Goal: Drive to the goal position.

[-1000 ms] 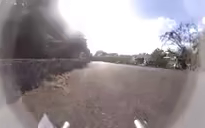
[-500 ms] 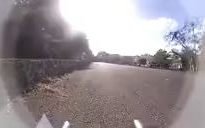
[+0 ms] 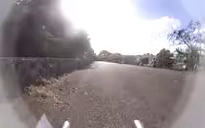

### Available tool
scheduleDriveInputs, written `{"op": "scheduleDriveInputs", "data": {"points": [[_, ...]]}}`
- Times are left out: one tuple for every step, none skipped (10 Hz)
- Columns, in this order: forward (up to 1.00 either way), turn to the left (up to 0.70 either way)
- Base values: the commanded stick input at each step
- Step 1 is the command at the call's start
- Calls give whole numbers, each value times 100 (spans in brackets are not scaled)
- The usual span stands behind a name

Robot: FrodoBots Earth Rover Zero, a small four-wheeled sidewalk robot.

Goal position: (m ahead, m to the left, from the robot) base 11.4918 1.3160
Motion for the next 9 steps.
{"op": "scheduleDriveInputs", "data": {"points": [[70, 0], [70, 0], [70, 0], [70, 0], [70, 0], [70, 0], [70, -15], [70, -20], [70, -24]]}}
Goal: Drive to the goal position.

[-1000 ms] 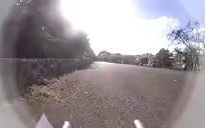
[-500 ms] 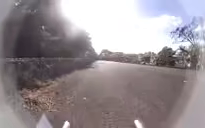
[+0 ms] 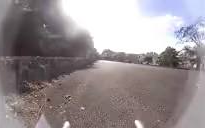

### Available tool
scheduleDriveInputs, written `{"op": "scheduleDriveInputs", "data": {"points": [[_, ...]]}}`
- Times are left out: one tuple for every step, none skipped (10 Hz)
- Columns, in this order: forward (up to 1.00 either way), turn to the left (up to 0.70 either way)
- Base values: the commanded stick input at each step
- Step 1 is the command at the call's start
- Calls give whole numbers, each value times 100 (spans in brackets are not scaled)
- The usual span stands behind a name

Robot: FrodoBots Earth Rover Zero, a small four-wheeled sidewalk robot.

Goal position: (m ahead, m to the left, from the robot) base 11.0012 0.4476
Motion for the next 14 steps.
{"op": "scheduleDriveInputs", "data": {"points": [[70, -22], [70, -11], [70, -1], [70, 0], [70, 0], [70, 0], [70, 0], [70, 0], [70, 0], [70, 0], [70, 0], [70, 0], [70, -1], [70, -2]]}}
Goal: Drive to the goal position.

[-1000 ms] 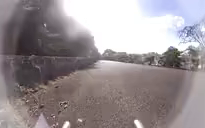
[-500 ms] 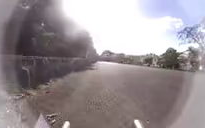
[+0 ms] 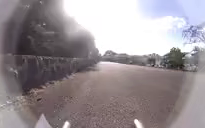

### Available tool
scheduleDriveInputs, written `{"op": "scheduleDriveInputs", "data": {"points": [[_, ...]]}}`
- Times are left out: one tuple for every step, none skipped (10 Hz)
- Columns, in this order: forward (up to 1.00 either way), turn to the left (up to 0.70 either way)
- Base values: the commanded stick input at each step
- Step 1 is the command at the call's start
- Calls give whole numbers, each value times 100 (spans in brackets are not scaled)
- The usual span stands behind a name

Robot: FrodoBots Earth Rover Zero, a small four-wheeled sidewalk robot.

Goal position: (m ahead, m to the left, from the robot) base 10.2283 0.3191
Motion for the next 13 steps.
{"op": "scheduleDriveInputs", "data": {"points": [[70, -35], [70, -35], [70, -27], [70, -16], [70, -5], [70, 0], [70, 0], [70, 0], [70, 0], [70, 0], [70, 0], [70, 0], [70, 0]]}}
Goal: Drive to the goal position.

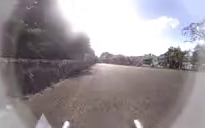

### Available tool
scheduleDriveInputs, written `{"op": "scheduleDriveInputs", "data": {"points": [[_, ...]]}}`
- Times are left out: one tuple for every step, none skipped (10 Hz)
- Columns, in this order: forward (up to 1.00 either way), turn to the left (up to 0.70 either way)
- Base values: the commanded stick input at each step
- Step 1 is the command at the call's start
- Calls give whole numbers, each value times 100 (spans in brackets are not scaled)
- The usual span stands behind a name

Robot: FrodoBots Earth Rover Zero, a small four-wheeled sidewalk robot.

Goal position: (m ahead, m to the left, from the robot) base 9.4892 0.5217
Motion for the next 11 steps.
{"op": "scheduleDriveInputs", "data": {"points": [[70, -4], [70, -10], [70, -27], [70, -22], [70, -18], [70, 0], [70, 0], [70, 0], [70, 0], [70, 0], [70, 0]]}}
